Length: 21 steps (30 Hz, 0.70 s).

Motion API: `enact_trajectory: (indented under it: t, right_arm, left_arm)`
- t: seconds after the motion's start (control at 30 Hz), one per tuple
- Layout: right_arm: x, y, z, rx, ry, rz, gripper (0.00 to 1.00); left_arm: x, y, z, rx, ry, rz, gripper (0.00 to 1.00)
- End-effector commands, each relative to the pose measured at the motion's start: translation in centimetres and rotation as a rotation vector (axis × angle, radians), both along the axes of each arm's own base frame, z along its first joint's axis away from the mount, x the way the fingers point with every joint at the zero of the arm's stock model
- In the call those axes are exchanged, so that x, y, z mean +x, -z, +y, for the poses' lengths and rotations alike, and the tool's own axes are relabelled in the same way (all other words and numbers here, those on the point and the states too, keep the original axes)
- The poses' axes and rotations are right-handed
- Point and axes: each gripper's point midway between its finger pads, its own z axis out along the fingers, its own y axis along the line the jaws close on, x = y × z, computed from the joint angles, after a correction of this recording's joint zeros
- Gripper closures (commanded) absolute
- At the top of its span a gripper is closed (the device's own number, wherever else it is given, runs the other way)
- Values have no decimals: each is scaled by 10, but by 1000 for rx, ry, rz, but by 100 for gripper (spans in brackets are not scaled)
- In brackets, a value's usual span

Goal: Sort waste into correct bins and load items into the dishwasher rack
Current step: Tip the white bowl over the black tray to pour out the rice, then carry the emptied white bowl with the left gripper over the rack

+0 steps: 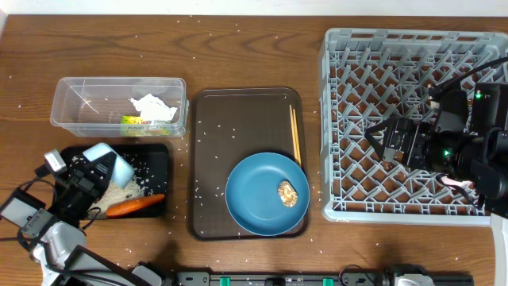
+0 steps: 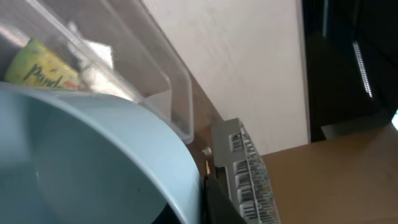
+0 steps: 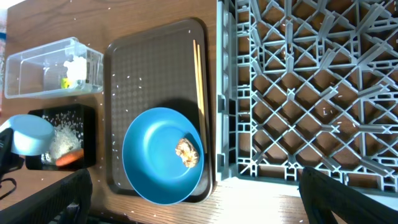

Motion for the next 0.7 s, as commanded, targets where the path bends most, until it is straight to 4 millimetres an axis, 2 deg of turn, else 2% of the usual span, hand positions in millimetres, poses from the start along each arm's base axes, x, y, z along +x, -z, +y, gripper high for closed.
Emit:
enact_trajectory:
  t: [0.0,0.17,0.3,0.4,0.47,0.67]
  right_arm:
    - [0,0,3,10,-3,5,1]
    - [1,-1,3,11,-3,-2,4]
    - [0,-2,8,34,-20,-2,5]
    - [0,-2,7,34,-20,-2,3]
    - [1,-2,6,24,-13,-6,2]
    - [10,-2,-8,-11,78,-17,2]
  left_arm:
    - [-1,-18,-11,-34,77,-71,94]
    - [10,-37,-20,2,136,-105,94]
    - [27,-77,-44,94,222,-192,94]
    - [38,-115,-74,148,275,-297,94]
    - [42,-130,-95,141,315,-340,94]
    - [49,-137,-168,44,465,-349,94]
